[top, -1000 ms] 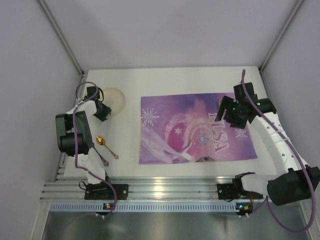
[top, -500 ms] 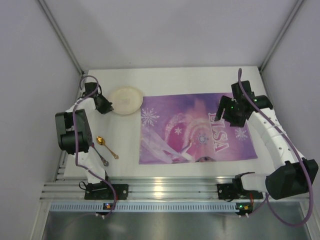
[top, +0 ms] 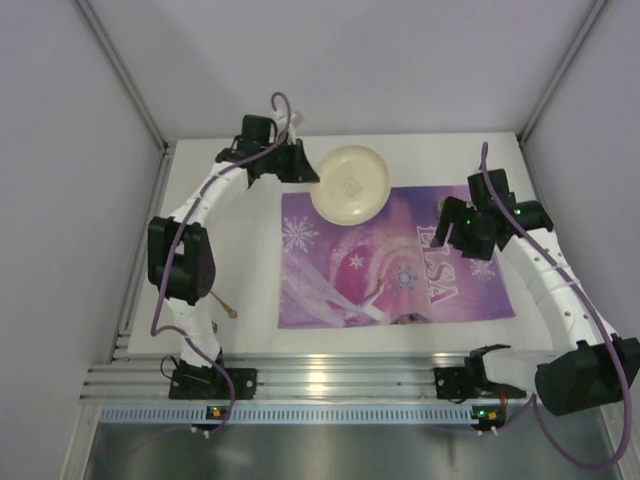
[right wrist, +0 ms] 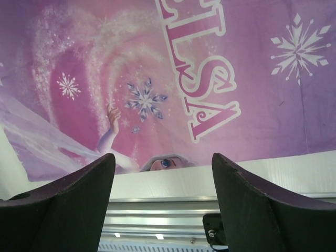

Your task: Set the dinner table for one person

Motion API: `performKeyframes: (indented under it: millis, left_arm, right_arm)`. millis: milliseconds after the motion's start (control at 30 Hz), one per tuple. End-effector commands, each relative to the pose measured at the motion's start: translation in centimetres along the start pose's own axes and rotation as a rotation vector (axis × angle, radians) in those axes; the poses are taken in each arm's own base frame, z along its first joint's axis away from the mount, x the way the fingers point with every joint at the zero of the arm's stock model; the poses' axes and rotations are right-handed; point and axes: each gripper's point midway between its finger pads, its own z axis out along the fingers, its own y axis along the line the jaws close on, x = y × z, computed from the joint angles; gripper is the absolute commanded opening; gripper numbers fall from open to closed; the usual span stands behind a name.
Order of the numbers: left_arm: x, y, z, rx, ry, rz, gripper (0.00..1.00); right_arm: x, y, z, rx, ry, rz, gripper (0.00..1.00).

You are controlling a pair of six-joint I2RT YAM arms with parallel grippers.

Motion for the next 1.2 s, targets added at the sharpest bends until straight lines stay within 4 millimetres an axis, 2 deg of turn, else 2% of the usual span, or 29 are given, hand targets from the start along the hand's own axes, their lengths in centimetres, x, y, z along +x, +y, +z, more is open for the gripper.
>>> performKeyframes:
  millis: [0, 33, 100, 133, 200, 233, 300, 367, 400, 467, 667, 733, 767, 900, 967, 1000, 1033, 1133, 1167]
  left_arm:
    - [6.3, -3.6, 3.0, 0.090, 0.255, 0.090, 0.00]
    - [7.6, -5.1, 4.5, 0.108, 0.301, 0.123, 0.00]
    - [9.1, -6.1, 5.5, 0.084, 0.359, 0.165, 0.00]
    - [10.8, -7.1, 6.5, 0.085, 0.408, 0.191, 0.00]
    - [11.8, -6.6, 7.5, -0.004, 0.431, 0.240, 0.00]
    - [12.2, -7.2, 7.9, -0.025, 0.441, 0.260, 0.00]
    - [12.7, -6.4, 8.7, -0.099, 0.443, 0.252, 0.00]
    - [13.3, -6.9, 9.1, -0.099, 0.448, 0.219, 0.00]
    - [13.5, -6.1, 9.3, -0.140, 0.438, 0.211, 0.00]
    - [13.5, -6.3, 9.8, -0.143, 0.419, 0.187, 0.00]
    - [14.5, -4.4, 10.1, -0.263, 0.419, 0.127, 0.00]
    - [15.2, -4.2, 10.3, -0.275, 0.435, 0.103, 0.15]
    - [15.7, -4.0, 10.2, -0.281, 0.445, 0.090, 0.26]
    - [15.8, -4.2, 9.8, -0.287, 0.427, 0.076, 0.38]
    - [14.8, -4.7, 9.0, -0.294, 0.390, 0.080, 0.44]
    - [14.3, -4.8, 8.8, -0.303, 0.376, 0.086, 0.50]
    - [13.2, -5.3, 7.9, -0.309, 0.344, 0.092, 0.72]
    - [10.9, -4.6, 5.7, -0.417, 0.267, 0.100, 0.81]
    - [9.3, -5.0, 4.0, -0.439, 0.217, 0.098, 0.82]
  right_arm:
    - [0.7, -0.6, -1.4, -0.020, -0.037, 0.007, 0.74]
    - [1.0, -0.7, -1.6, -0.019, -0.035, 0.008, 0.75]
    - [1.7, -1.1, -2.0, -0.020, -0.036, 0.010, 0.75]
    - [2.1, -1.3, -2.1, -0.018, -0.032, 0.011, 0.75]
    - [2.6, -1.6, -2.5, -0.019, -0.042, 0.016, 0.75]
    - [2.9, -1.8, -2.7, -0.017, -0.039, 0.019, 0.75]
    - [3.4, -2.1, -3.0, -0.017, -0.046, 0.023, 0.74]
    - [3.9, -2.5, -3.3, -0.014, -0.050, 0.026, 0.75]
    - [4.2, -2.7, -3.4, -0.010, -0.046, 0.026, 0.75]
    - [4.6, -3.0, -3.6, -0.007, -0.051, 0.029, 0.75]
    - [5.9, -3.8, -3.8, -0.004, -0.050, 0.039, 0.75]
    - [6.3, -3.9, -3.8, -0.004, -0.045, 0.041, 0.75]
    - [6.5, -4.0, -3.7, -0.004, -0.043, 0.042, 0.75]
    - [6.8, -4.2, -3.8, -0.003, -0.045, 0.040, 0.75]
    - [6.9, -4.2, -3.7, -0.005, -0.044, 0.039, 0.75]
    - [6.9, -4.2, -3.7, -0.007, -0.043, 0.039, 0.75]
    - [6.9, -4.2, -3.7, -0.008, -0.044, 0.041, 0.75]
    - [6.9, -4.0, -3.9, -0.022, -0.048, 0.037, 0.75]
    - [6.8, -3.9, -3.9, -0.024, -0.051, 0.037, 0.75]
